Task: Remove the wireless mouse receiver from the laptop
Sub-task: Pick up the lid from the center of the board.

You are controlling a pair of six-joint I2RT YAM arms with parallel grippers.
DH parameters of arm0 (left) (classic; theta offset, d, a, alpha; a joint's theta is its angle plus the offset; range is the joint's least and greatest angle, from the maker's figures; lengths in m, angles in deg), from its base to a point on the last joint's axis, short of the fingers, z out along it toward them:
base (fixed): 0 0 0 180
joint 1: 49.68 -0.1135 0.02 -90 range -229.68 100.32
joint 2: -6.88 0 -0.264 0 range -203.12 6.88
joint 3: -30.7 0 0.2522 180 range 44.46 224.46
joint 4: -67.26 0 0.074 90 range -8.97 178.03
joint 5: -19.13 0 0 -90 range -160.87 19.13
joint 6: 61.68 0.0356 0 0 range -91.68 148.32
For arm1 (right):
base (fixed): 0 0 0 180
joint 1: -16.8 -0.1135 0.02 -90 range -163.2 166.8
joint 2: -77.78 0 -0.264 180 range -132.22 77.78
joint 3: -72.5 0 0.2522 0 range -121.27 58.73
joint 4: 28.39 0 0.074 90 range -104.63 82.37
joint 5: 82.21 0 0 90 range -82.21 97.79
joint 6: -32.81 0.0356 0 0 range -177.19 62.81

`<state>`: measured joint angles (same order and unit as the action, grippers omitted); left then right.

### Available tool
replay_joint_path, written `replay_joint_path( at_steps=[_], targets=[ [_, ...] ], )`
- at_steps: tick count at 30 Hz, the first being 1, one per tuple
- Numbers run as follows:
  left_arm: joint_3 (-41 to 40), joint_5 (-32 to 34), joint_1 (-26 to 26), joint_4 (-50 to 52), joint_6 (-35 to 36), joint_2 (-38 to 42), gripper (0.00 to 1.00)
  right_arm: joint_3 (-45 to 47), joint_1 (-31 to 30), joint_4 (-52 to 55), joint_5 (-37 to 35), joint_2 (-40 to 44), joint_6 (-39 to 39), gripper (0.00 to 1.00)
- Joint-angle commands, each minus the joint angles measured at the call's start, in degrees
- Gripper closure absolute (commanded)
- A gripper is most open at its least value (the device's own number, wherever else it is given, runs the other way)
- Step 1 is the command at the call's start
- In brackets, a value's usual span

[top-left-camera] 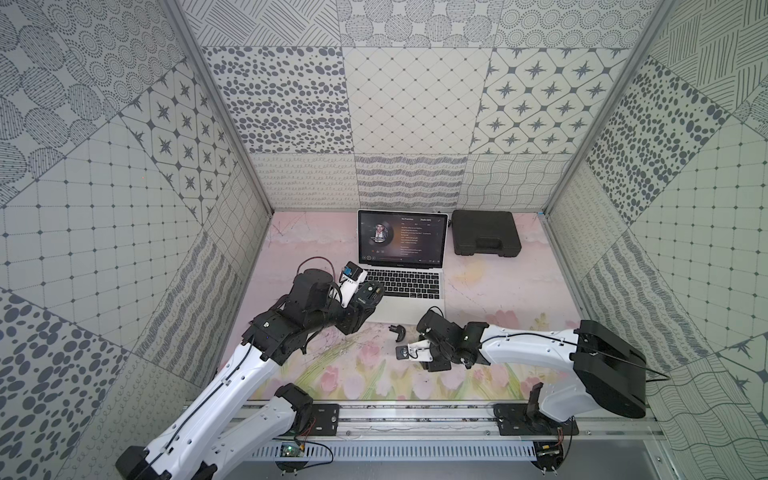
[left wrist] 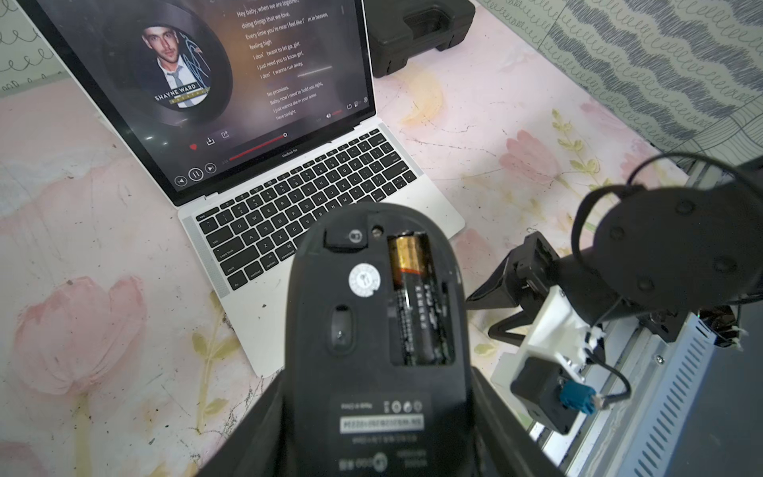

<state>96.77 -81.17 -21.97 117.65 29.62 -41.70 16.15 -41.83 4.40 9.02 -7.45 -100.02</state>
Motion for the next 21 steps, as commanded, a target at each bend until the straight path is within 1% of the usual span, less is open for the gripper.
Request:
replay_joint_path(
  at_steps=[1, 4, 6, 9, 11, 13, 16, 18, 21],
  targets=[
    [-1.15, -1.14, -0.61, -2.23, -0.51, 1.57, 1.0, -3.26, 3.29, -2.15, 4.75, -0.79, -15.85, 0.56],
    [-1.53, -1.05, -0.89, -2.52, 0.23, 2.15, 1.0, -5.98, 4.09, -1.38, 5.63, -4.35, -22.06, 0.6],
    [-1.59, -0.99, -1.23, -2.39, 0.59, 2.17, 1.0, -7.78, 3.76, 0.22, 6.24, -7.54, -26.43, 0.65],
    [-1.72, -1.37, -1.8, -2.28, 1.07, 2.43, 1.0, -7.95, 2.74, -1.05, 4.46, -10.39, -31.43, 0.71],
    [-1.87, -1.8, -2.29, -2.26, 1.16, 2.76, 1.0, -8.18, 2.77, -0.75, 4.12, -11.62, -33.14, 0.73],
    [-1.95, -2.43, -2.87, -2.11, 1.33, 3.15, 1.0, -8.0, 2.82, -0.94, 2.06, -12.87, -35.38, 0.75],
    [-2.24, -2.99, -3.7, -1.84, 1.76, 3.53, 1.0, -7.41, 3.04, -2.93, 1.71, -13.14, -36.49, 0.75],
    [-2.86, -3.09, -4.15, -1.9, 1.95, 3.81, 1.0, -7.35, 3.08, -4.35, 1.86, -12.94, -36.96, 0.71],
    [-3.71, -3.56, -4.79, -2.52, 1.73, 4.23, 1.0, -8.44, 3.08, -3.97, 1.08, -13.16, -37.08, 0.69]
  ],
)
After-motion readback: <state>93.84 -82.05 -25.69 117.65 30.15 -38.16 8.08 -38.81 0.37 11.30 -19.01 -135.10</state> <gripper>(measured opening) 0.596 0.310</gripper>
